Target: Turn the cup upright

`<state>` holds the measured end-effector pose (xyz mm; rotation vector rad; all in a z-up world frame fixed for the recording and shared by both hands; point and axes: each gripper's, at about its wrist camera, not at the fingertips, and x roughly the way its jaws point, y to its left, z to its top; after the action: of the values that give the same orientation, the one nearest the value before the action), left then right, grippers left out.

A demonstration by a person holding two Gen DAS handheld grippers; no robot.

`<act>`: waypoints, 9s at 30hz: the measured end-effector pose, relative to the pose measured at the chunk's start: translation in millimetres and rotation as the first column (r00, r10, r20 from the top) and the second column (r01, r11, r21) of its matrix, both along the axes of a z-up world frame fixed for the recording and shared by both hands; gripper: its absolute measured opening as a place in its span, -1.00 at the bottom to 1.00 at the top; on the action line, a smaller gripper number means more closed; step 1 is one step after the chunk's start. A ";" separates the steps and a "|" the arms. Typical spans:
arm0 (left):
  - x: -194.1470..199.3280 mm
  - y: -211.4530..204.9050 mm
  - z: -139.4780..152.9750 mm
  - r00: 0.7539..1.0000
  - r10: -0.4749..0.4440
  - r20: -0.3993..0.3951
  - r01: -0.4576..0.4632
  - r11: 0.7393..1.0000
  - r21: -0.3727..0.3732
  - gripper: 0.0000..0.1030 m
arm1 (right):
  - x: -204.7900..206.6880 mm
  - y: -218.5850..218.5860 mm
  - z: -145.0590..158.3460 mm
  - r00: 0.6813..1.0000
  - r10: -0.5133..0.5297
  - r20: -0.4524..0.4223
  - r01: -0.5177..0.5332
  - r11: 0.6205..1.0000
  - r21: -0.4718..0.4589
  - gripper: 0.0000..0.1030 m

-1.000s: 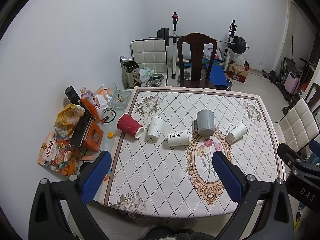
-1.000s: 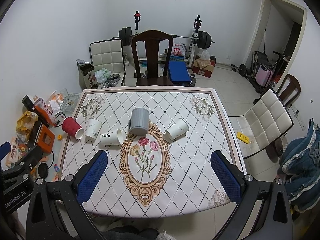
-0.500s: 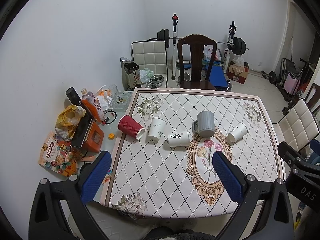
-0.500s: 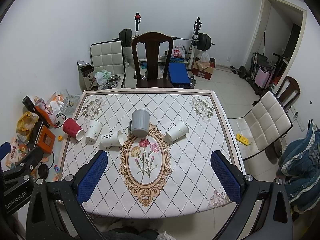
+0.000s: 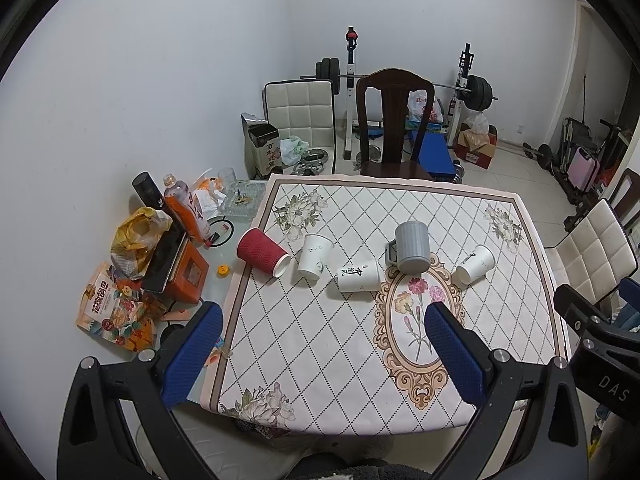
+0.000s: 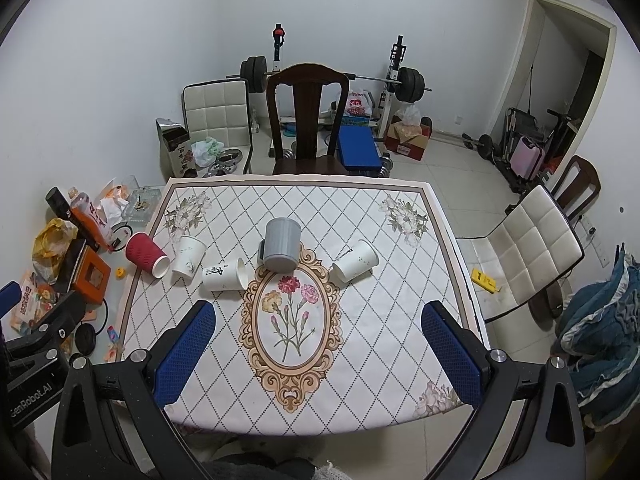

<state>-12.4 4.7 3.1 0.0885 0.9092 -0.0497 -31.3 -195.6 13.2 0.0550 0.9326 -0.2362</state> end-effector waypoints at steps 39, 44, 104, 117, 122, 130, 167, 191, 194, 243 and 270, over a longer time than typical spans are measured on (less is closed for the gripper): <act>170.7 32.8 -222.5 0.916 0.031 -0.400 0.016 0.994 0.112 0.99 | 146.1 6.0 -278.0 0.872 -0.035 -0.488 0.098 0.990 0.104 0.95; 226.6 30.7 -252.0 0.892 -0.028 -0.452 0.065 0.996 0.067 0.69 | 181.9 6.8 -313.5 0.842 -0.076 -0.535 0.132 0.989 0.066 0.69; 131.5 -59.6 -246.9 0.811 -0.071 -0.580 0.018 0.995 -0.097 0.11 | 139.1 -90.3 -325.6 0.822 -0.110 -0.558 0.189 0.978 0.085 0.56; 101.8 -112.8 -335.6 0.721 -0.076 -0.689 0.010 0.995 -0.098 0.11 | 98.1 -133.0 -369.6 0.768 -0.162 -0.620 0.233 0.972 0.034 0.56; 104.0 -120.0 -338.6 0.739 -0.073 -0.670 0.029 0.997 -0.077 0.17 | 91.4 -138.7 -372.7 0.761 -0.174 -0.625 0.240 0.970 0.022 0.56; 106.5 -129.8 -344.3 0.733 -0.066 -0.677 0.043 0.998 -0.050 0.43 | 91.9 -149.3 -372.8 0.764 -0.169 -0.622 0.237 0.971 0.027 0.56; 99.2 -5.1 -306.7 0.840 0.131 -0.526 -0.031 0.981 0.194 0.88 | 112.2 -33.9 -308.7 0.844 0.074 -0.531 0.053 0.974 0.221 0.55; 88.4 13.3 -332.4 0.818 0.088 -0.568 0.002 0.988 0.156 0.88 | 126.7 3.7 -364.3 0.776 0.063 -0.627 0.108 0.967 0.230 0.06; 89.8 14.5 -333.6 0.822 0.090 -0.562 0.008 0.986 0.168 0.88 | 129.8 4.0 -367.9 0.767 0.056 -0.639 0.108 0.971 0.215 0.22; 117.8 20.9 -366.4 0.829 0.029 -0.558 0.025 0.996 0.088 1.00 | 103.4 28.0 -372.5 0.998 0.048 -0.043 -0.047 0.999 0.027 0.79; -34.8 -10.2 -87.0 0.993 -0.058 -0.107 0.057 0.998 -0.008 1.00 | -69.9 -2.0 -93.4 0.999 -0.026 0.021 0.027 0.998 -0.050 1.00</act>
<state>-47.1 -5.5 -83.9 0.1081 1.0140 -0.1113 -101.2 -197.6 -80.1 0.0234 0.9059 -0.2835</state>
